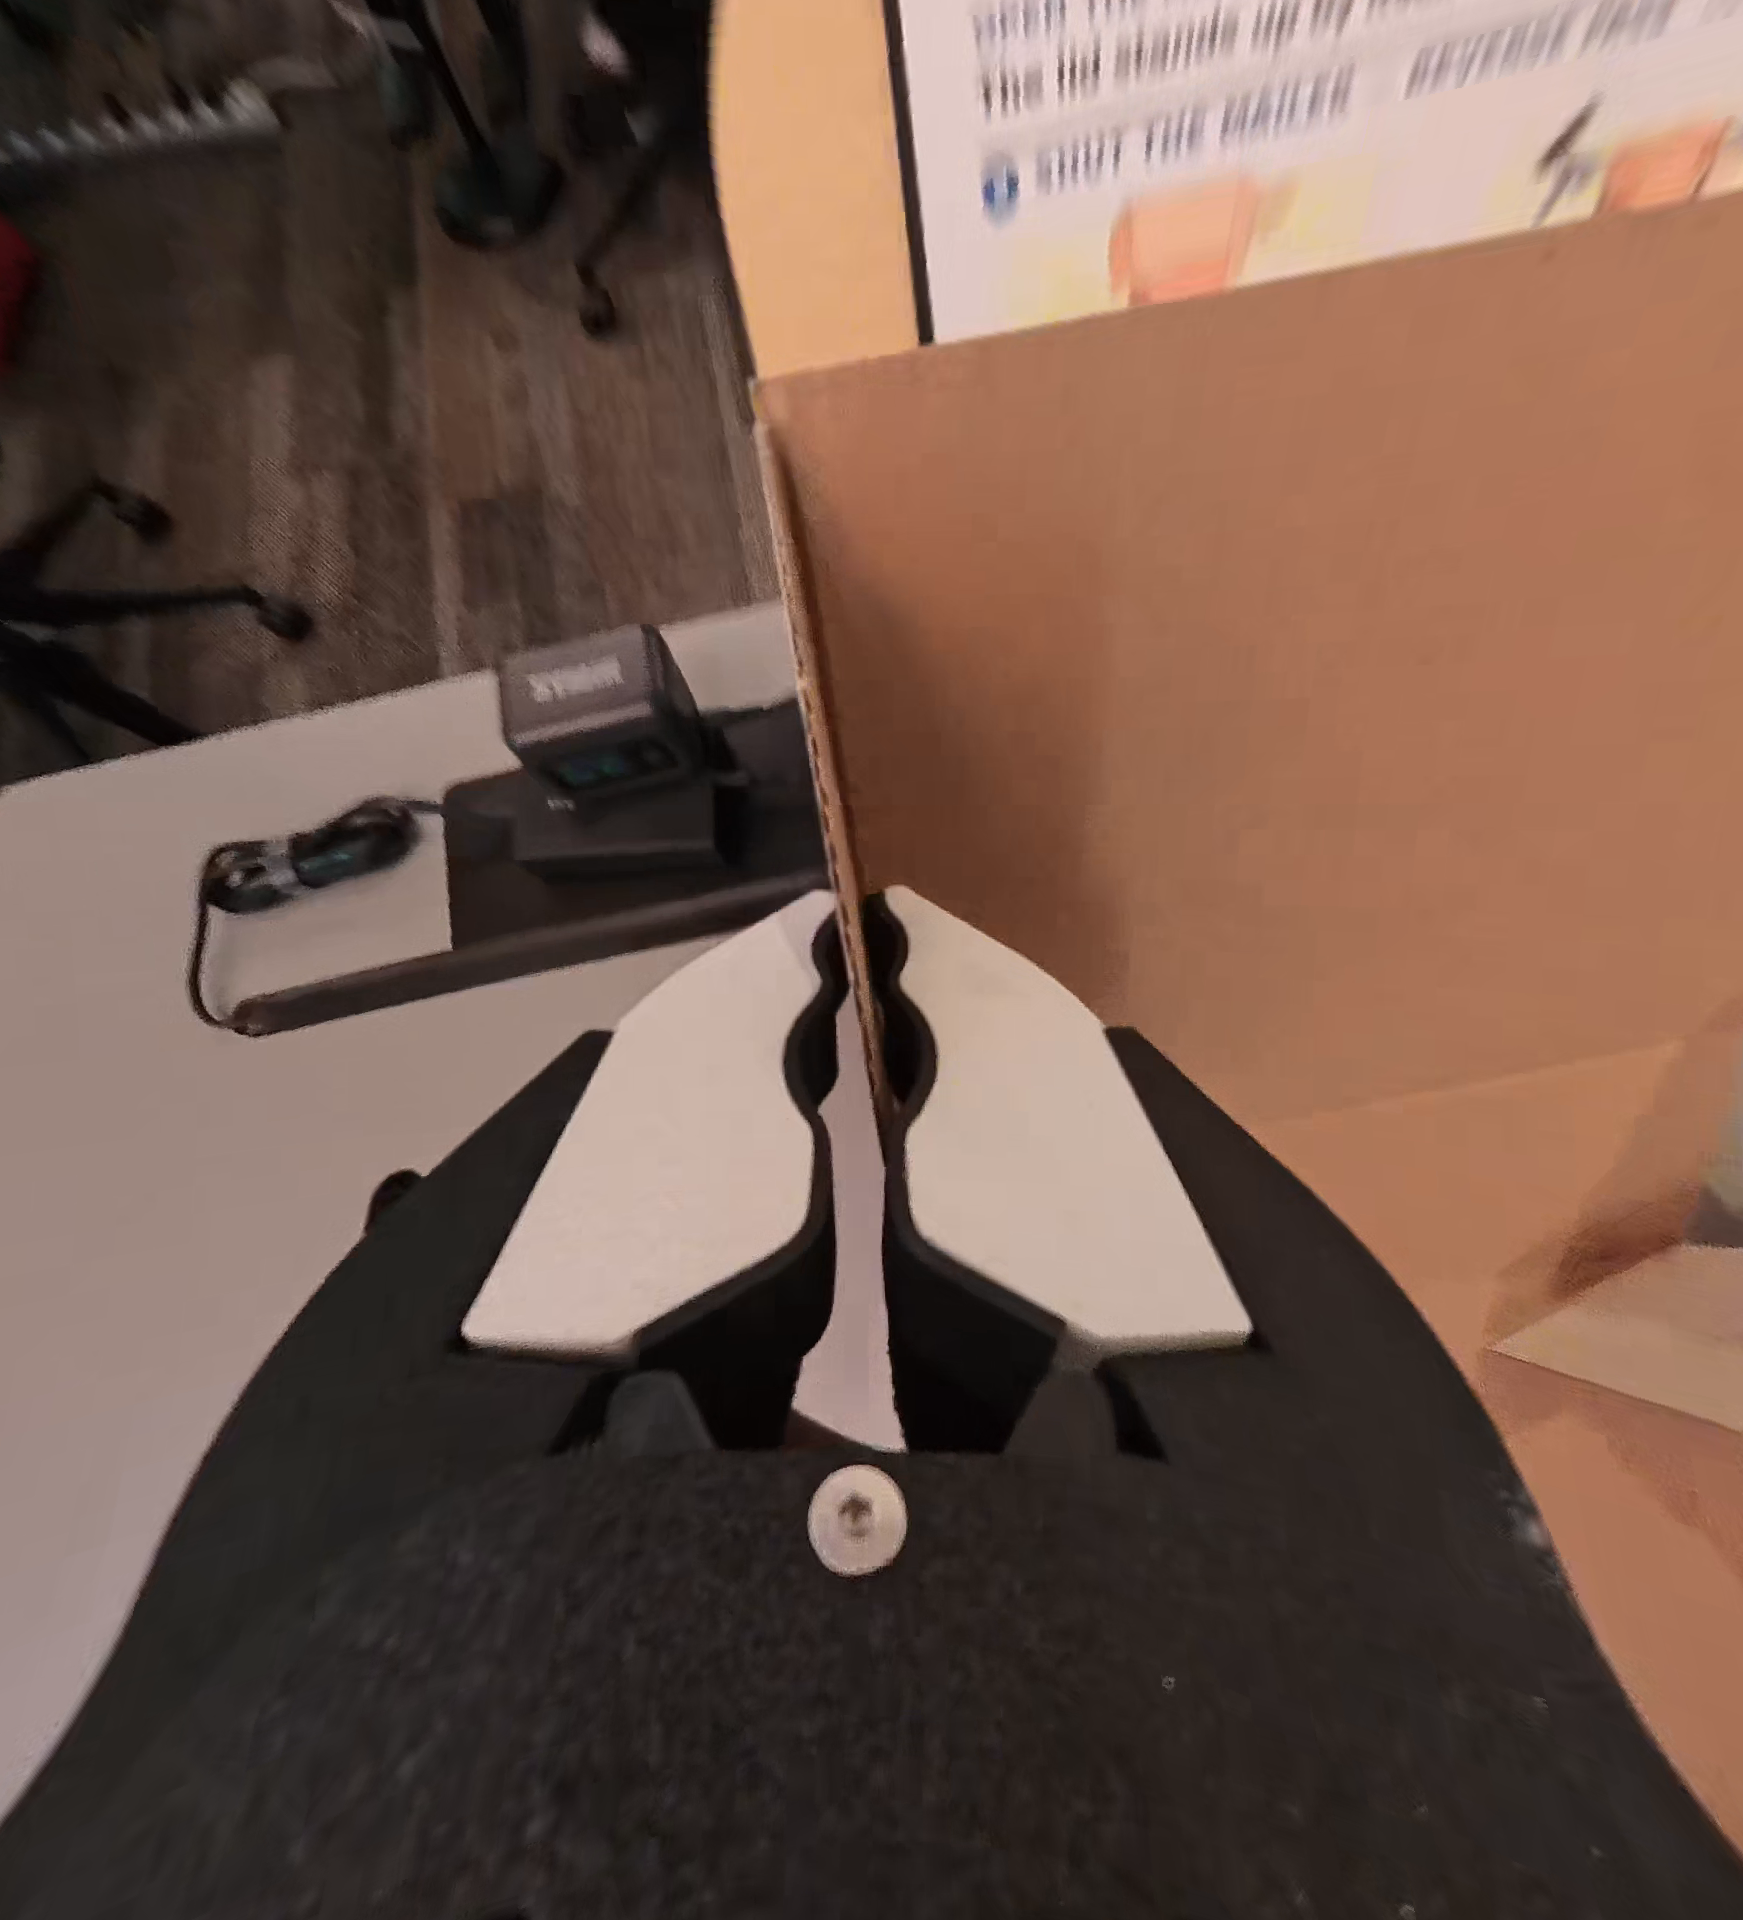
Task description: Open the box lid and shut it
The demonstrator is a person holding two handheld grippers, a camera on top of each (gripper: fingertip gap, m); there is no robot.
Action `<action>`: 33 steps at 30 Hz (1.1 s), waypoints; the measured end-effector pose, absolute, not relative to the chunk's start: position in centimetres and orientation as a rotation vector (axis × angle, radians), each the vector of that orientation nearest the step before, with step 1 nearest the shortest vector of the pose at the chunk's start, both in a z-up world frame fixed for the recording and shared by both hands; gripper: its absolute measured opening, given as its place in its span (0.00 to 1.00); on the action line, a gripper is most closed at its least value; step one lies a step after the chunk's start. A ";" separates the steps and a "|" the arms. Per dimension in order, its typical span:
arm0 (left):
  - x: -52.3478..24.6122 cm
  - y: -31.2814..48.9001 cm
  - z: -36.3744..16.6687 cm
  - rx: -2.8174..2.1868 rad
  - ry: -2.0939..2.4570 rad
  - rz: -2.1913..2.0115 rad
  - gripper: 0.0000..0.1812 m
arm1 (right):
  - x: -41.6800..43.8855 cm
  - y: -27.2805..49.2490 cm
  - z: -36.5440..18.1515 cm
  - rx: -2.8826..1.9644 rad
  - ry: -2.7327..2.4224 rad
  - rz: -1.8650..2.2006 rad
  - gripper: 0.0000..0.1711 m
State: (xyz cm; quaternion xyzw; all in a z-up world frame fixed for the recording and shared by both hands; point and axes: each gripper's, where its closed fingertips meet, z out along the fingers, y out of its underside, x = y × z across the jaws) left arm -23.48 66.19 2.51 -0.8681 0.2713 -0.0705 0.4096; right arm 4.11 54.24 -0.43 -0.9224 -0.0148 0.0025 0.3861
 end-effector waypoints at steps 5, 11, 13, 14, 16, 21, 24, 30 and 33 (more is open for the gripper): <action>-24.2 64.2 5.1 -1.996 0.548 -0.222 0.01 | 3.1 52.6 2.9 -2.250 -0.009 -0.137 0.02; -25.5 60.0 7.3 -1.854 0.409 -0.318 0.01 | 1.7 49.4 4.9 -2.193 0.027 -0.230 0.02; -25.8 58.6 8.0 -1.800 0.378 -0.315 0.01 | 1.3 48.3 5.5 -2.159 0.029 -0.285 0.02; -25.8 57.9 8.1 -1.786 0.374 -0.305 0.01 | 1.1 47.9 5.6 -2.152 0.028 -0.310 0.03; -25.7 57.4 8.2 -1.788 0.391 -0.269 0.01 | 1.1 47.4 5.6 -2.175 -0.005 -0.361 0.03; -25.2 58.4 8.0 -1.928 0.536 -0.208 0.01 | 1.9 47.3 6.3 -2.293 -0.037 -0.297 0.02; -25.6 57.8 9.5 -1.898 0.453 -0.277 0.01 | 1.6 47.1 7.6 -2.236 0.003 -0.260 0.02; -26.3 54.4 10.2 -1.689 0.337 -0.229 0.01 | 0.6 44.6 7.4 -2.057 0.070 -0.298 0.02; -26.8 52.8 9.6 -1.627 0.280 -0.256 0.01 | 0.2 43.4 6.4 -1.992 0.102 -0.262 0.02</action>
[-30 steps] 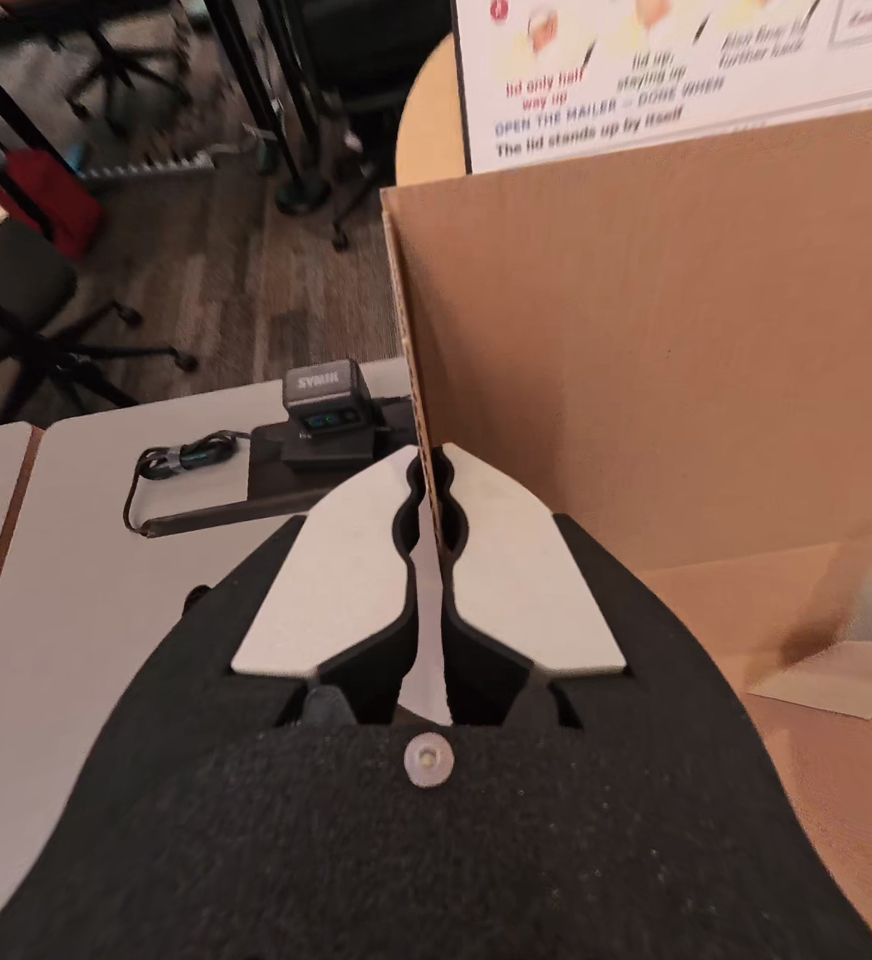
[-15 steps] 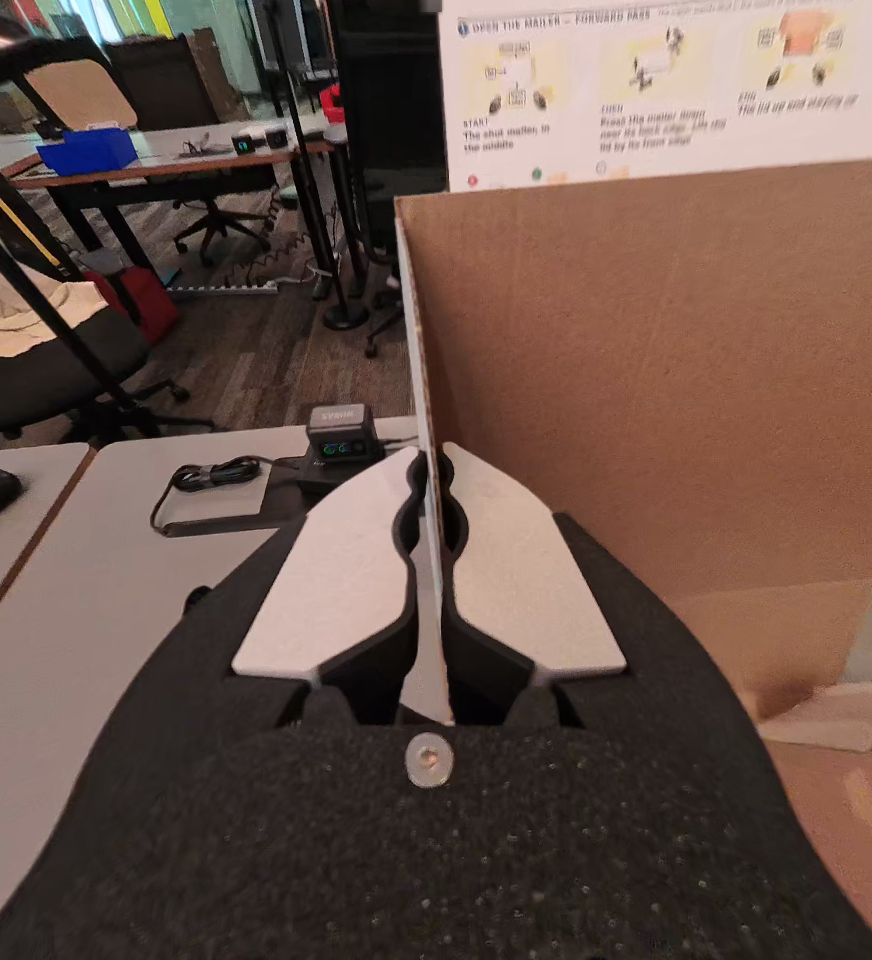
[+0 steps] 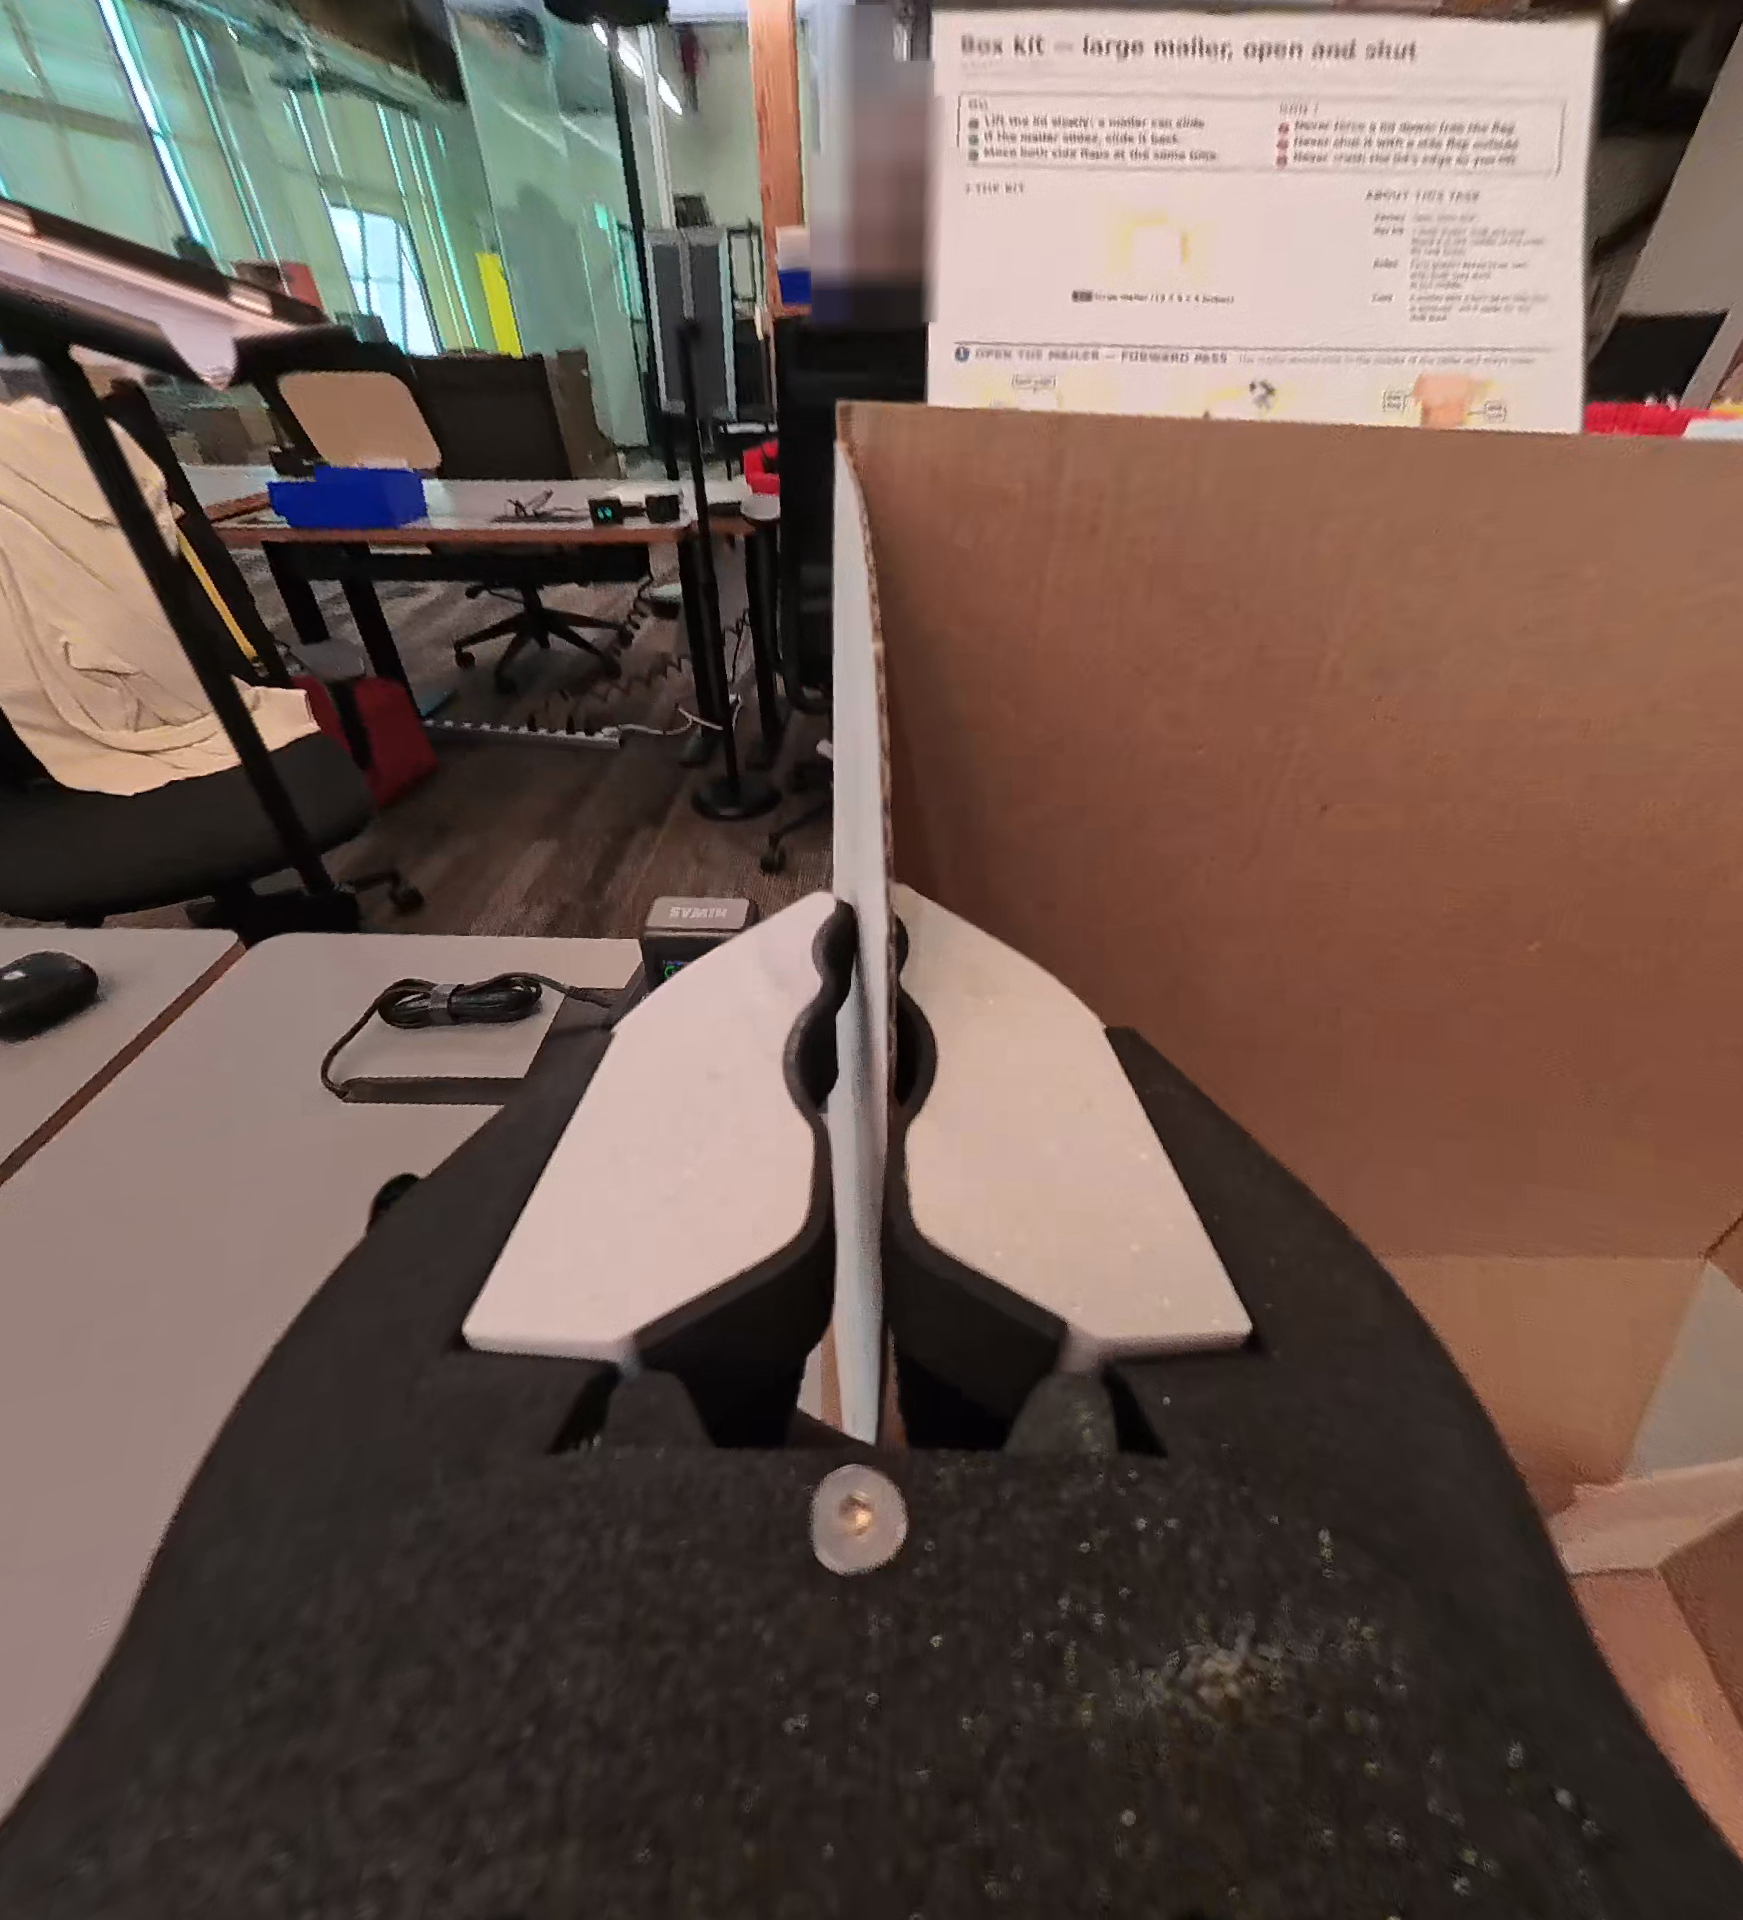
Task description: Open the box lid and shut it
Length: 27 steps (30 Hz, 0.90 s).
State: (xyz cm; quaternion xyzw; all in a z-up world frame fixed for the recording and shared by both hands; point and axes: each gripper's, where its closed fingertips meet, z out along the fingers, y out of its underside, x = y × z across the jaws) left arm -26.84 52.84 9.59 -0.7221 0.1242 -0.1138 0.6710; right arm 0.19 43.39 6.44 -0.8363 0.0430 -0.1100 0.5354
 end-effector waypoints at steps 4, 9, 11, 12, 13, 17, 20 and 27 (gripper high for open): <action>-27.6 51.2 7.6 -1.593 0.256 -0.286 0.01 | -0.1 42.1 4.7 -1.952 0.123 -0.215 0.02; -27.6 49.8 3.9 -1.642 0.326 -0.314 0.01 | 0.4 40.7 1.7 -1.930 0.139 -0.207 0.01; -28.0 48.9 3.9 -1.615 0.358 -0.322 0.01 | 0.3 39.9 1.6 -1.884 0.156 -0.164 0.01; -28.1 48.4 3.9 -1.616 0.379 -0.322 0.01 | 0.2 39.6 1.6 -1.875 0.148 -0.154 0.01; -28.4 48.1 3.9 -1.618 0.399 -0.316 0.01 | 0.1 39.2 1.5 -1.867 0.131 -0.148 0.02; -29.1 46.7 3.8 -1.613 0.430 -0.358 0.01 | -0.3 38.1 -0.6 -1.913 0.069 -0.102 0.09; -29.3 46.3 3.8 -1.612 0.453 -0.337 0.01 | -0.3 37.4 -4.6 -2.013 0.001 -0.124 0.13; -27.9 45.1 3.7 -1.633 0.504 -0.416 0.10 | 0.4 37.3 -9.7 -2.114 0.004 -0.198 0.01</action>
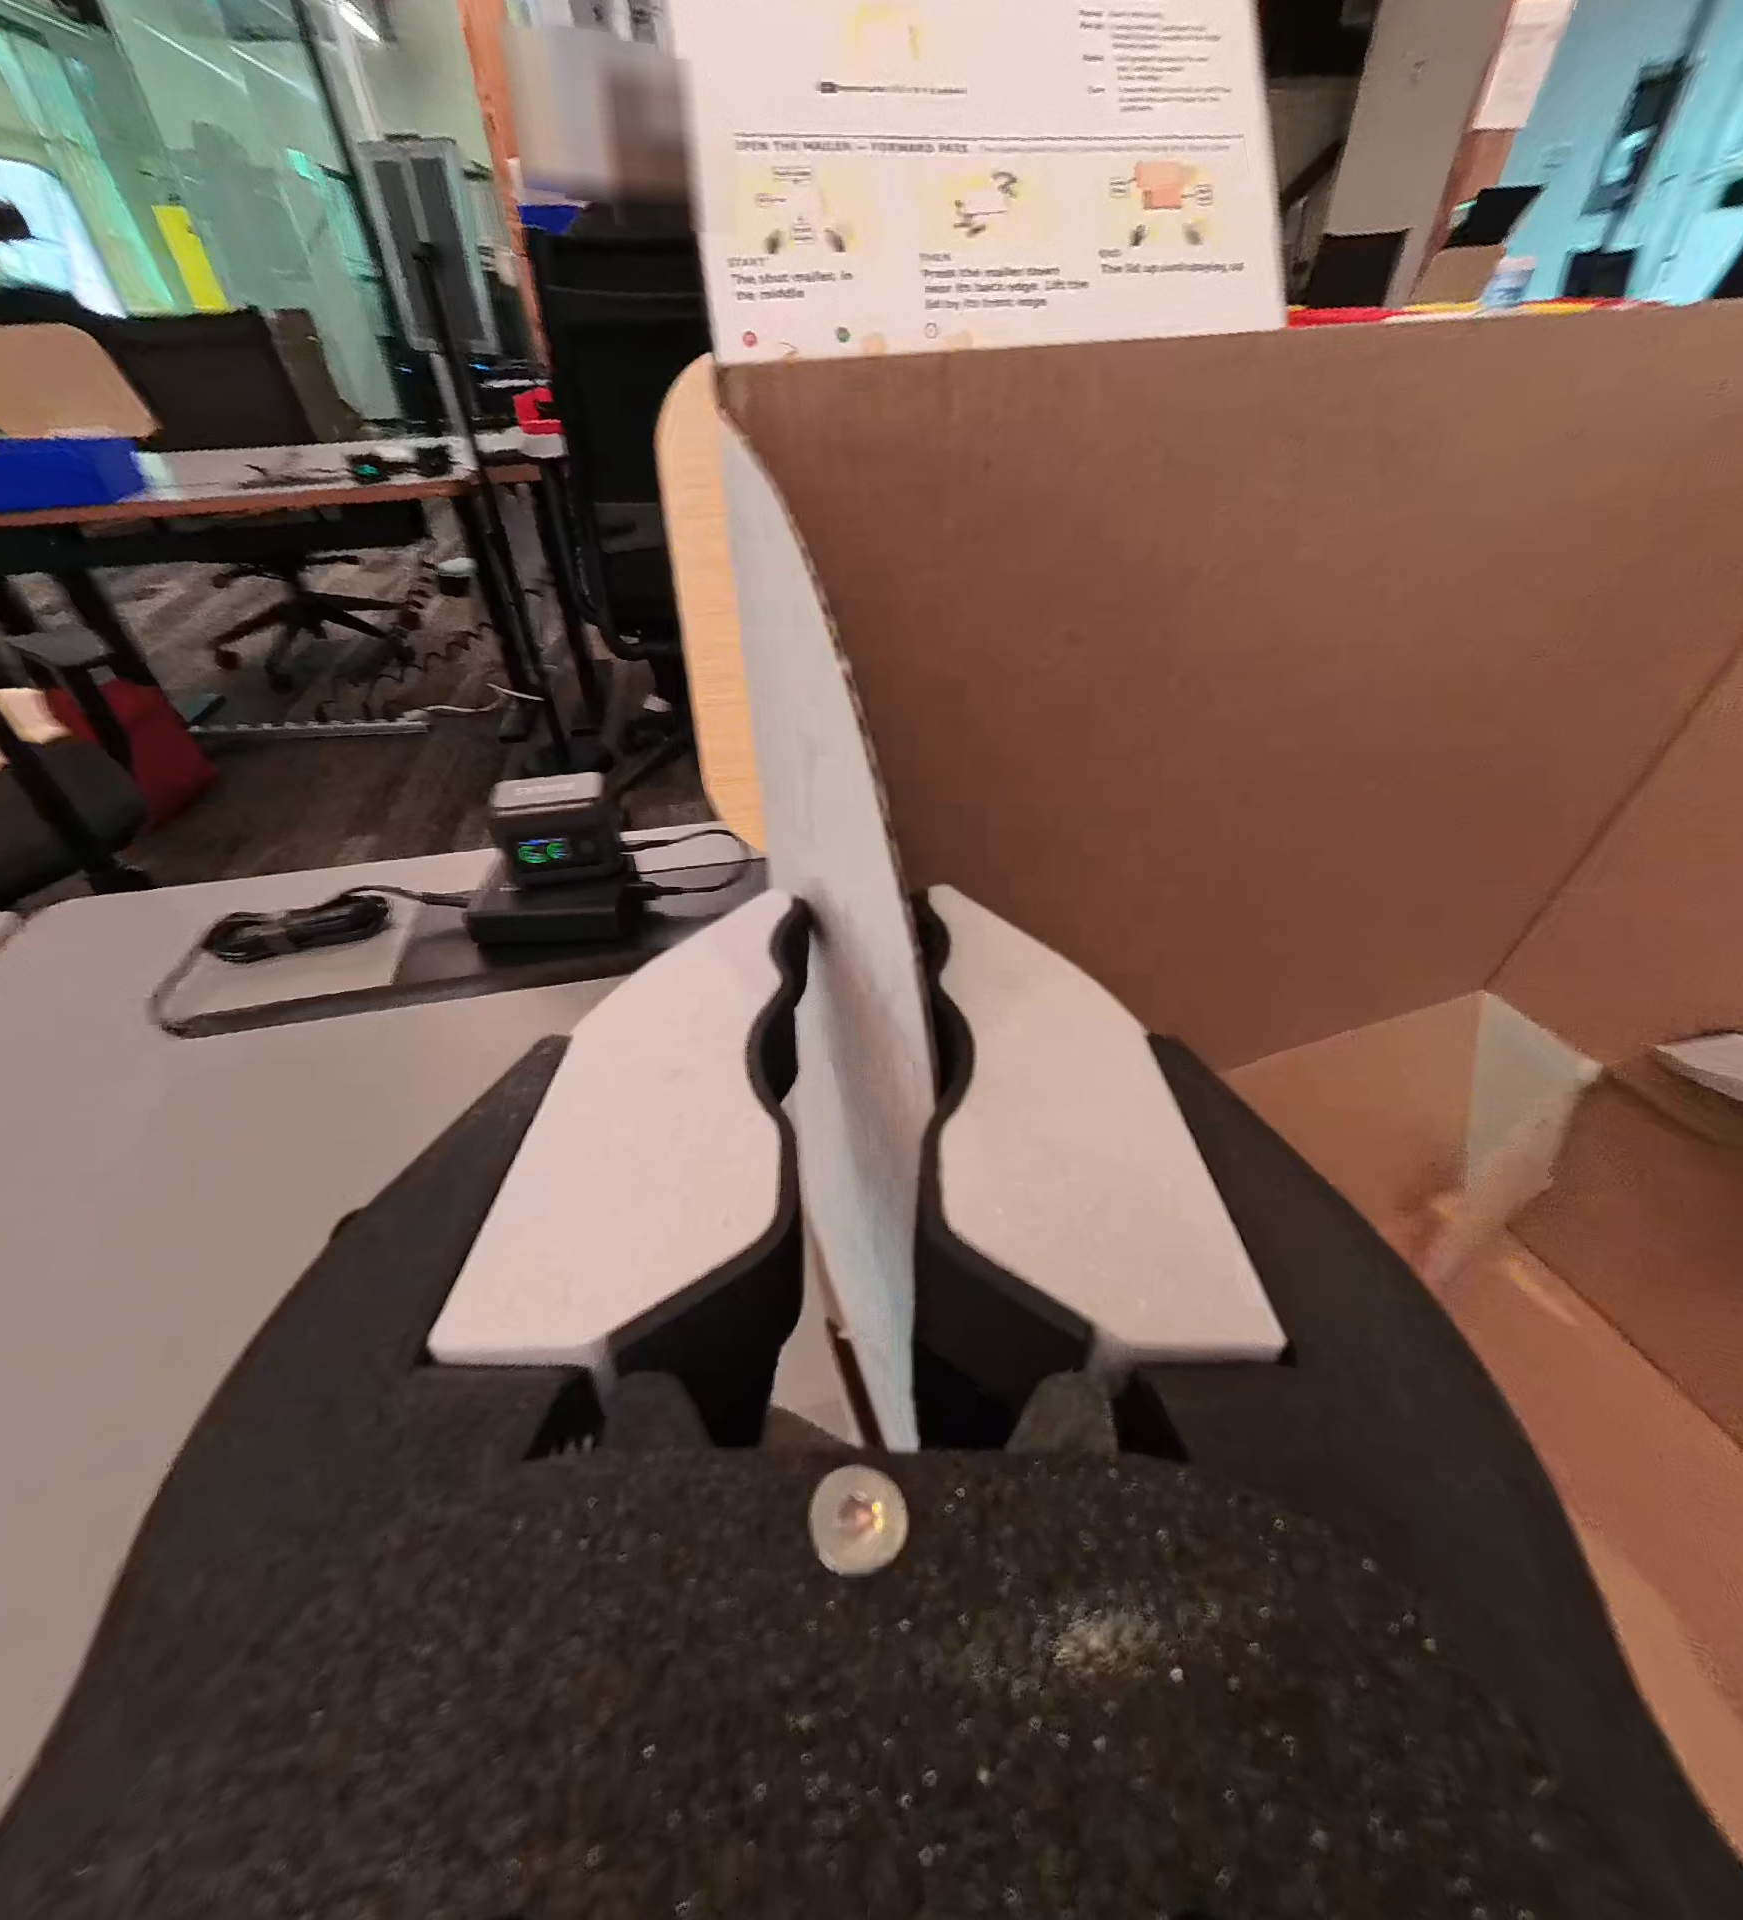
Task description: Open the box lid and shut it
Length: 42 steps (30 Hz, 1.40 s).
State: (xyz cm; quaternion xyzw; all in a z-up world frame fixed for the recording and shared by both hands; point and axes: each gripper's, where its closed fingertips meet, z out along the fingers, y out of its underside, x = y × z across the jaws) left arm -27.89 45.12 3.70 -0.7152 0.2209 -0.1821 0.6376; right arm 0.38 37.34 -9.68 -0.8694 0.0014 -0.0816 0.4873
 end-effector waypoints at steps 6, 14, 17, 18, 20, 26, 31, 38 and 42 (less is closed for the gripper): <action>-30.4 41.9 0.8 -1.719 0.567 -0.632 0.21 | 0.3 37.3 -9.7 -2.121 0.015 -0.201 0.01; -29.1 42.7 -5.4 -1.929 0.706 -0.425 0.09 | -2.0 37.5 -8.6 -2.097 -0.039 -0.184 0.01; -28.8 43.1 -4.8 -1.928 0.675 -0.300 0.07 | -3.0 37.0 -8.3 -2.131 -0.097 -0.211 0.02; -28.5 43.0 -4.8 -1.922 0.685 -0.265 0.07 | -3.4 36.8 -8.3 -2.152 -0.115 -0.196 0.02; -28.3 42.6 -4.9 -1.897 0.715 -0.189 0.07 | -3.8 36.2 -8.6 -2.205 -0.153 -0.203 0.03; -30.4 40.1 -4.8 -1.864 0.715 -0.279 0.05 | -3.8 33.6 -8.6 -2.217 -0.090 -0.165 0.02; -34.6 37.2 -4.5 -1.826 0.603 -0.341 0.02 | -4.1 31.0 -7.8 -2.111 0.002 -0.176 0.01; -34.1 34.4 -5.4 -1.772 0.652 -0.262 0.03 | -7.4 28.3 -9.6 -2.166 -0.089 -0.205 0.02; -33.8 33.3 -6.2 -1.789 0.735 -0.218 0.04 | -7.7 27.7 -10.4 -2.162 -0.127 -0.288 0.03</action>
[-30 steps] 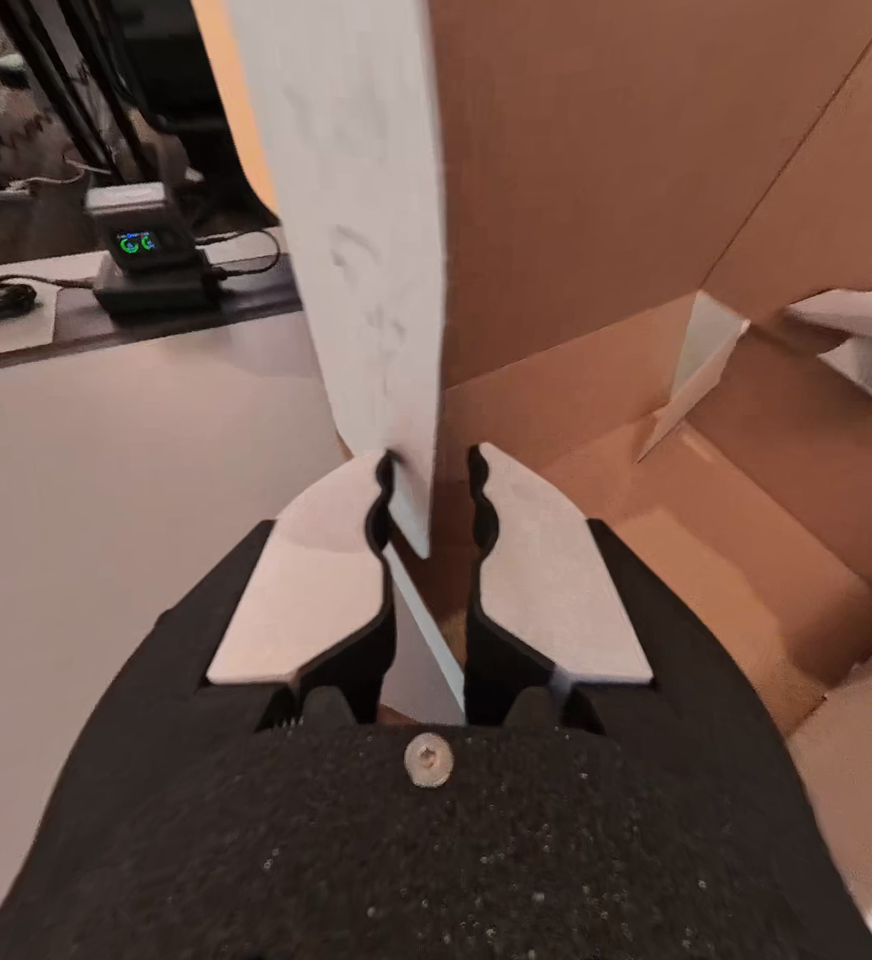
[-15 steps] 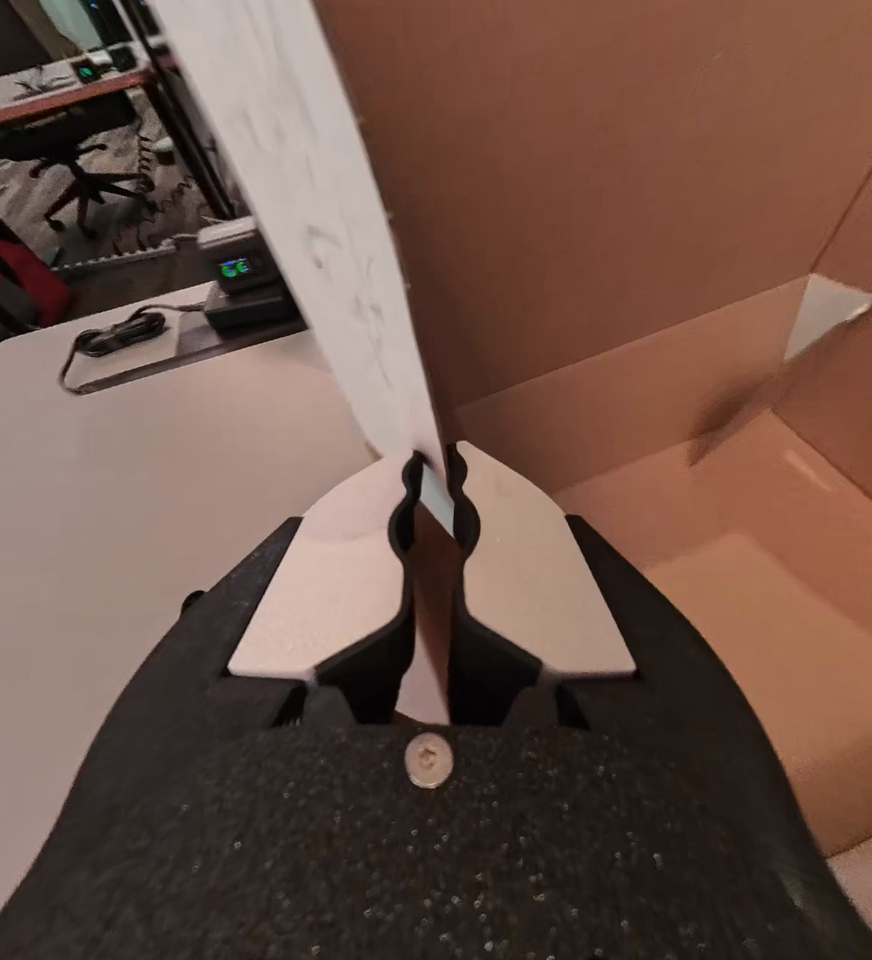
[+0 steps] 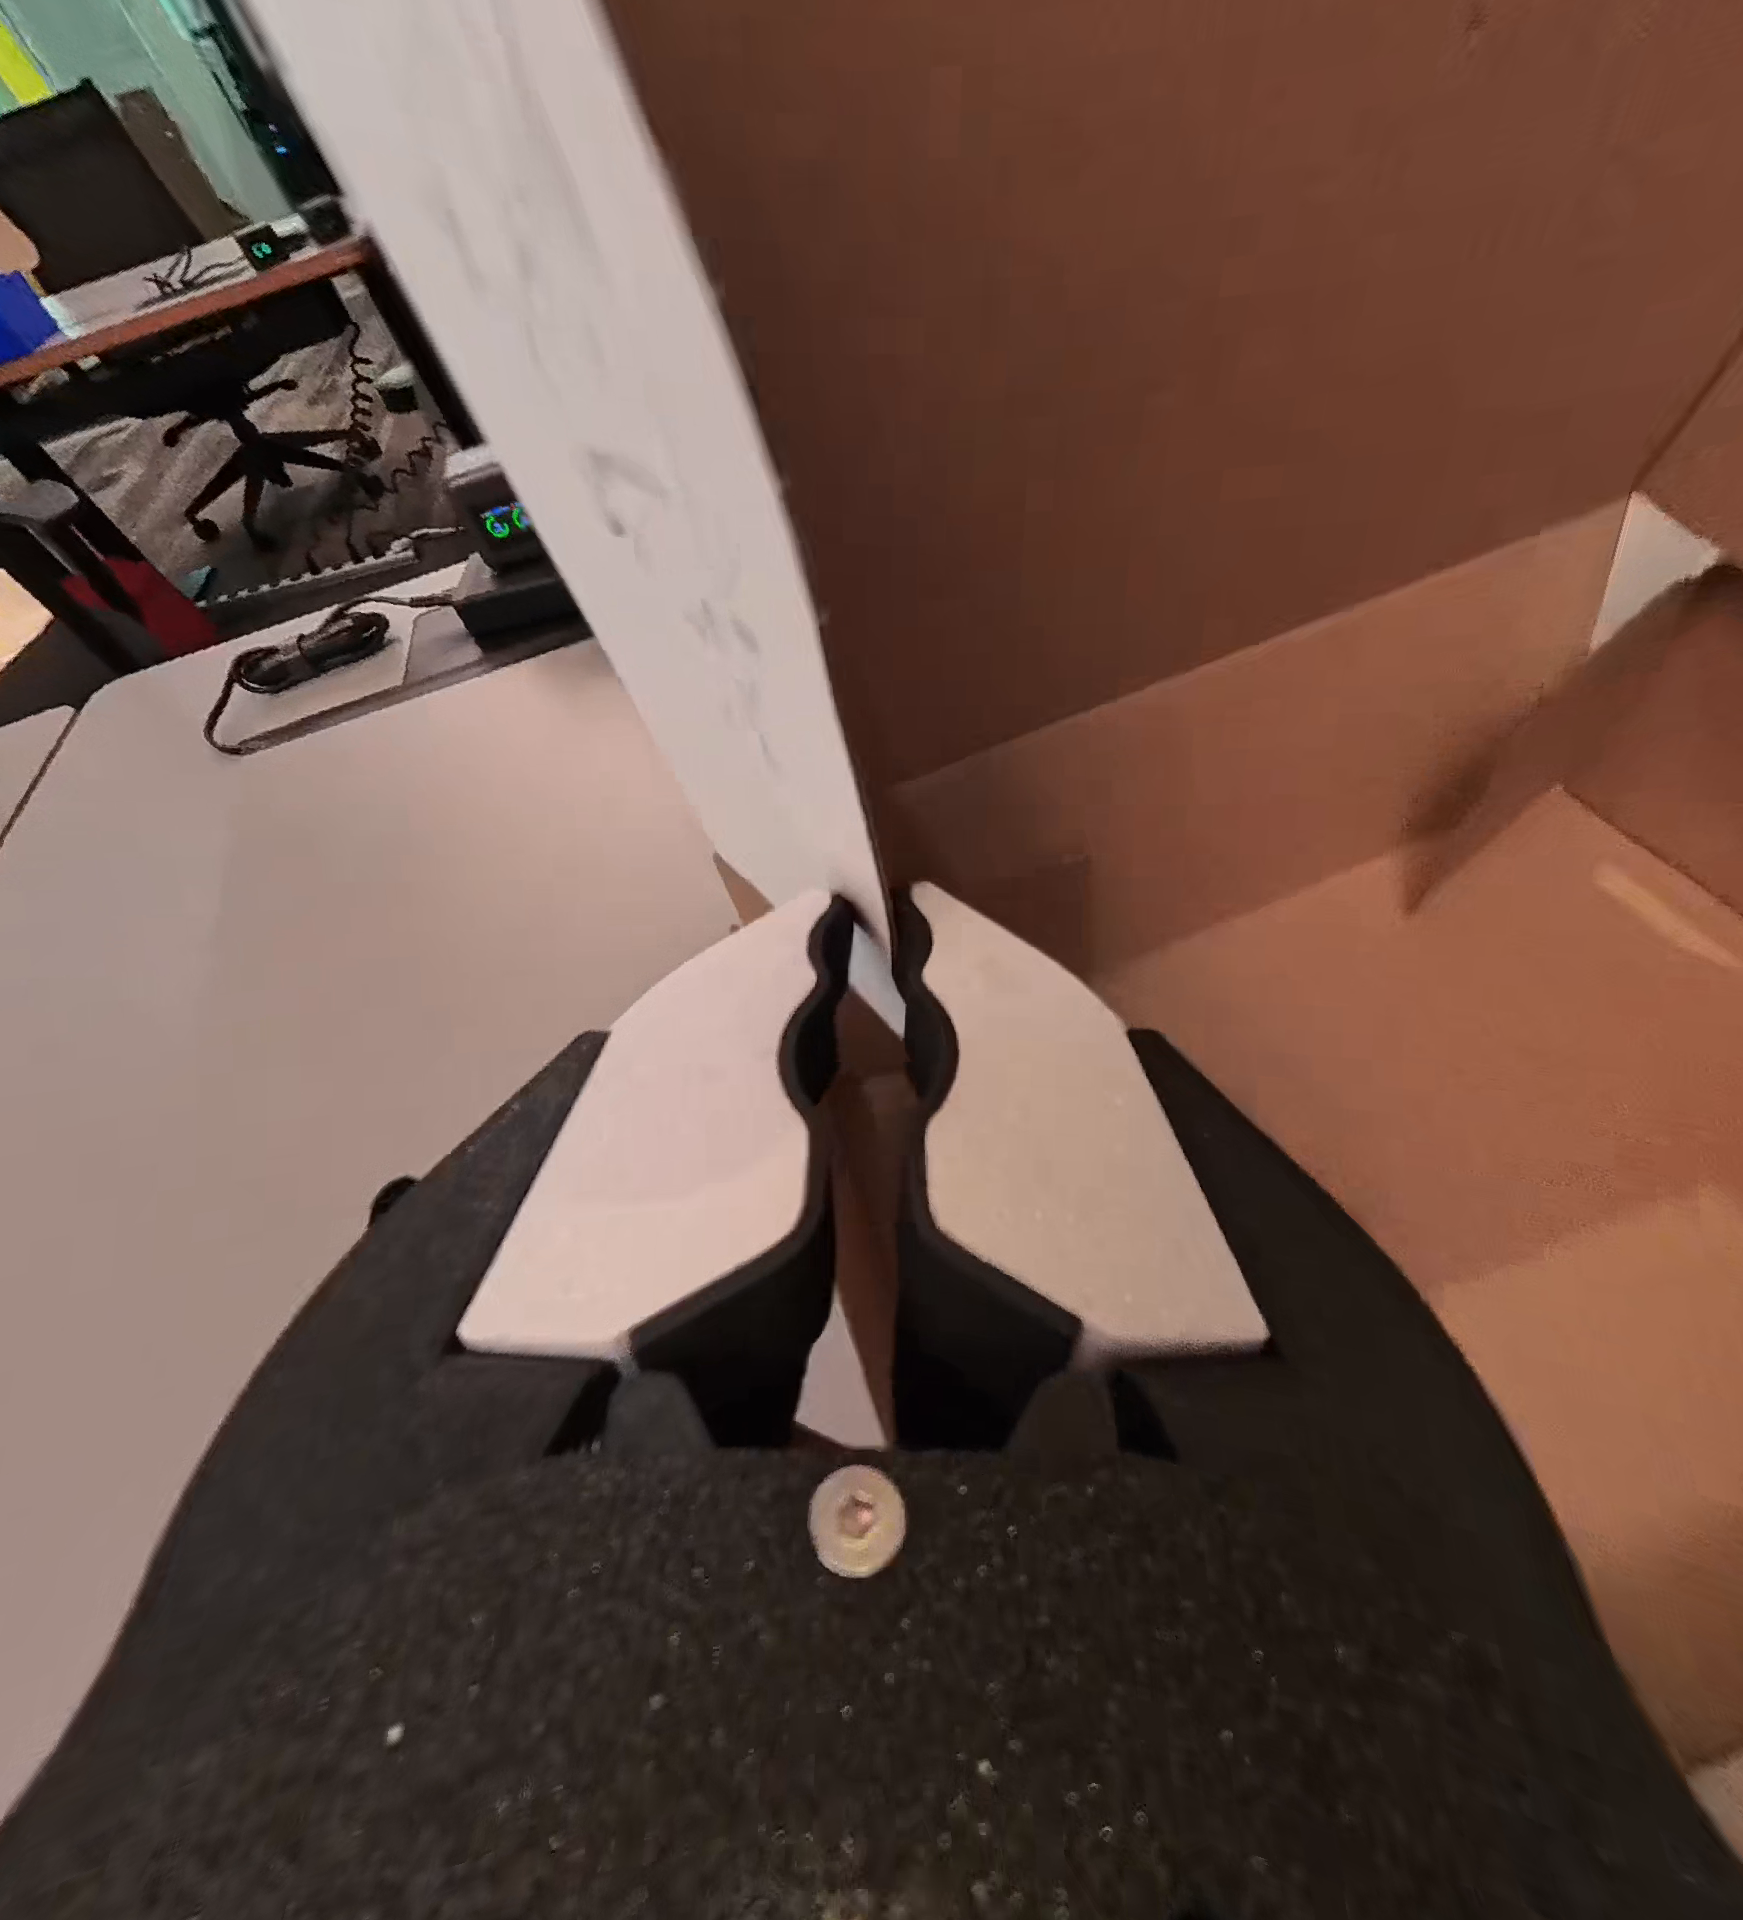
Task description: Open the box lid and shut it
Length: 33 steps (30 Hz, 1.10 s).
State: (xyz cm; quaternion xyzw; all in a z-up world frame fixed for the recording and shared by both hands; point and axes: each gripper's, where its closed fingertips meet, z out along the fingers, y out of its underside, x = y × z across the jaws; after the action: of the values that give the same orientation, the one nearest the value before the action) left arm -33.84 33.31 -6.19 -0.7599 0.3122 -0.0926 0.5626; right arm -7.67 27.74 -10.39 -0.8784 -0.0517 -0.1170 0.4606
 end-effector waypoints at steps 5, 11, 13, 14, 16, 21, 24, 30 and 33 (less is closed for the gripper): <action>-34.2 33.3 -6.6 -1.819 0.837 -0.206 0.04 | -7.3 28.3 -10.7 -2.123 -0.139 -0.283 0.02; -32.3 38.3 -8.2 -1.798 0.847 -0.230 0.04 | -5.3 32.7 -10.9 -2.074 -0.173 -0.327 0.03; -32.1 39.0 -8.0 -1.802 0.883 -0.226 0.04 | -4.9 33.5 -10.9 -2.071 -0.185 -0.337 0.04; -32.2 38.9 -7.9 -1.806 0.896 -0.221 0.04 | -5.0 33.5 -10.9 -2.077 -0.194 -0.325 0.04; -33.1 38.8 -7.7 -1.798 0.884 -0.188 0.03 | -5.6 33.0 -10.7 -2.075 -0.209 -0.283 0.07; -34.8 38.3 -7.7 -1.790 0.778 -0.194 0.02 | -6.9 30.2 -6.8 -1.958 -0.173 -0.214 0.24; -34.8 38.2 -7.7 -1.781 0.779 -0.183 0.02 | -6.5 27.8 0.0 -1.773 -0.106 -0.276 0.16; -33.6 37.9 -7.6 -1.777 0.810 -0.201 0.03 | -5.6 28.1 0.7 -1.855 -0.089 -0.317 0.02; -34.2 37.6 -7.5 -1.806 0.770 -0.185 0.03 | -6.1 27.4 0.3 -1.840 -0.045 -0.360 0.01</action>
State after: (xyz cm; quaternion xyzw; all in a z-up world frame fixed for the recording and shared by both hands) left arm -34.25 37.64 -7.49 -0.7636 0.3258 -0.0782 0.5520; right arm -6.06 27.44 0.27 -0.7909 -0.0193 -0.1547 0.5918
